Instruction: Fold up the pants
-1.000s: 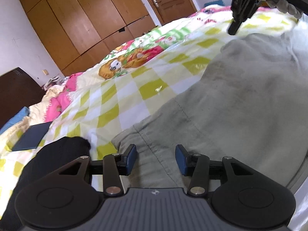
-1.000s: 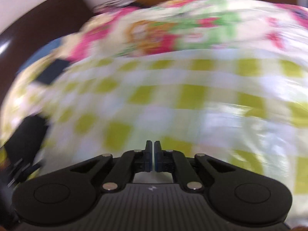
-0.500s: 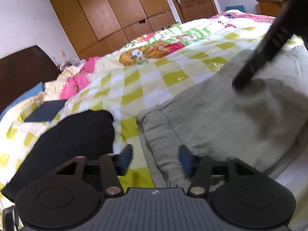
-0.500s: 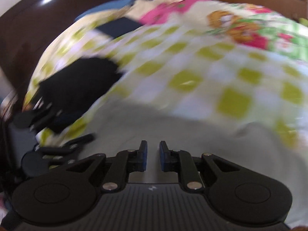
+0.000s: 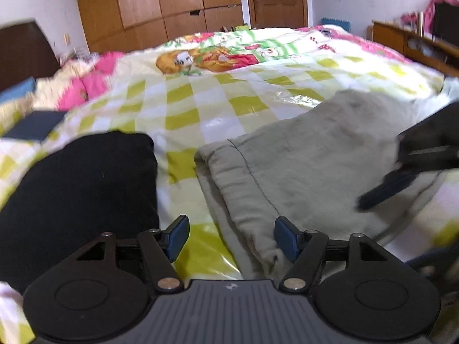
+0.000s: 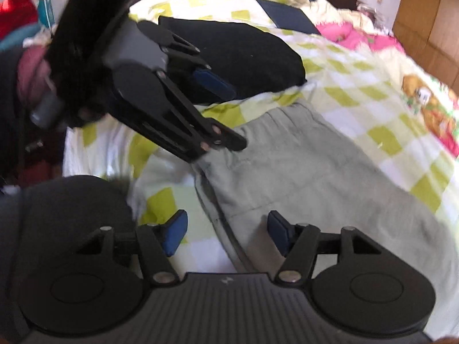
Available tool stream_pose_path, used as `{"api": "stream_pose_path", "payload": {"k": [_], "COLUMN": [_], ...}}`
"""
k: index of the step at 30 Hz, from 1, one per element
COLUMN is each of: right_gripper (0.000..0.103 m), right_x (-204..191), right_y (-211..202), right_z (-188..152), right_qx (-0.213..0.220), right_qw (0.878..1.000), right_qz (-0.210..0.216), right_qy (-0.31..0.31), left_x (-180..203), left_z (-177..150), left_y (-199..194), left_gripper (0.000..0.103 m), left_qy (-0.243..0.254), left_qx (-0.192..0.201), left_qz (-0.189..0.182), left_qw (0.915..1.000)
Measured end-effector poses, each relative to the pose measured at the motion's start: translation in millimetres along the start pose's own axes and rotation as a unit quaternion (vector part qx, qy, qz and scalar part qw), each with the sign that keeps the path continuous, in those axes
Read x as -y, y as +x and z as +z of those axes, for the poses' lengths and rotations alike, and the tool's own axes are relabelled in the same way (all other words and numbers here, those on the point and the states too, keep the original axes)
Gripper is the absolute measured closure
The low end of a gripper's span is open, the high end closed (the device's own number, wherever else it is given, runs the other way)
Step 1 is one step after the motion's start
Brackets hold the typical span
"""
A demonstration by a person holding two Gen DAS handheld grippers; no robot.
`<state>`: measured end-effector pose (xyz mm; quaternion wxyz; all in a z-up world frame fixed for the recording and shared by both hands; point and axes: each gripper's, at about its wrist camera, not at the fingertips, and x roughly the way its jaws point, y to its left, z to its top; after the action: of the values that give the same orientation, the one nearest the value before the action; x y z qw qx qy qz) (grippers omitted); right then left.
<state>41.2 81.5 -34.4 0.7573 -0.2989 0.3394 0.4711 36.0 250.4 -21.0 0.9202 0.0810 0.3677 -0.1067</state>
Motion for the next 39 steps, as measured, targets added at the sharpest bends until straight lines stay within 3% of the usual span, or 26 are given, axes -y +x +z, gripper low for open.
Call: {"api": "stream_pose_path", "payload": {"k": [3, 6, 9, 10, 12, 14, 15, 17, 20, 26, 30, 32, 34, 36, 37, 39], "right_gripper": [0.04, 0.043, 0.044, 0.044, 0.042, 0.044, 0.047, 0.068, 0.088, 0.089, 0.083, 0.071, 0.07, 0.065, 0.057, 0.054], "right_x": [-7.5, -1.2, 2.3, 1.8, -0.3, -1.0, -0.1, 1.9, 7.2, -10.0, -17.4, -7.6, 5.1, 18.9, 26.6, 46.2], "right_y": [14.3, 11.2, 7.7, 6.1, 8.4, 13.7, 16.4, 20.2, 23.8, 50.0, 59.2, 47.3, 25.6, -1.9, -15.4, -43.2], "right_z": [2.8, 1.9, 1.0, -0.3, -2.0, 1.7, 4.3, 8.4, 19.2, 54.4, 65.7, 58.7, 45.5, 26.1, 14.1, -17.2], "right_qx": [-0.001, -0.006, -0.011, -0.012, -0.012, -0.01, -0.009, -0.014, -0.009, 0.02, 0.02, 0.022, 0.035, 0.055, 0.063, 0.073], "right_qw": [1.0, 1.0, 0.999, 0.999, 0.999, 0.999, 0.998, 0.997, 0.993, 0.988, 0.988, 0.984, 0.98, 0.975, 0.97, 0.958], "right_qz": [-0.017, -0.017, -0.027, -0.026, -0.025, -0.031, -0.034, -0.029, -0.011, 0.042, 0.041, 0.055, 0.053, 0.037, 0.03, 0.009], "right_qy": [-0.01, 0.021, 0.024, 0.028, 0.031, 0.036, 0.045, 0.071, 0.113, 0.144, 0.144, 0.171, 0.189, 0.213, 0.232, 0.277], "left_x": [0.3, 1.3, -3.8, -5.9, -7.0, -7.2, -8.8, -16.4, -29.7, -62.4, -60.7, -49.4, -42.9, -39.1, -36.7, -28.8], "left_z": [-1.2, -3.0, -0.3, 0.0, 1.3, 3.7, 4.1, 3.1, 0.3, -9.7, -10.3, -7.9, -6.6, -5.0, -3.9, 1.2], "left_y": [6.6, 24.4, 25.5, 25.7, 28.5, 30.0, 30.3, 28.0, 19.2, -5.5, -11.7, -13.3, -18.4, -23.7, -27.4, -34.9], "left_gripper": [0.021, 0.02, 0.022, 0.025, 0.046, 0.054, 0.059, 0.067, 0.071, 0.072, 0.072, 0.072, 0.072, 0.072, 0.072, 0.072], "left_qy": [-0.023, -0.041, -0.065, -0.075, -0.091, -0.094, -0.096, -0.107, -0.116, -0.109, -0.093, -0.067, -0.058, -0.051, -0.046, -0.035], "left_qx": [-0.018, -0.05, -0.058, -0.059, -0.061, -0.062, -0.062, -0.058, -0.053, -0.048, -0.053, -0.051, -0.046, -0.046, -0.047, -0.046], "left_qz": [-0.027, -0.026, -0.033, -0.035, -0.049, -0.059, -0.06, -0.066, -0.059, 0.002, 0.021, 0.037, 0.045, 0.06, 0.07, 0.087], "left_qw": [0.9992, 0.9975, 0.9956, 0.9948, 0.9928, 0.9919, 0.9917, 0.9903, 0.9901, 0.9929, 0.9941, 0.9958, 0.9962, 0.9958, 0.9954, 0.9946]}}
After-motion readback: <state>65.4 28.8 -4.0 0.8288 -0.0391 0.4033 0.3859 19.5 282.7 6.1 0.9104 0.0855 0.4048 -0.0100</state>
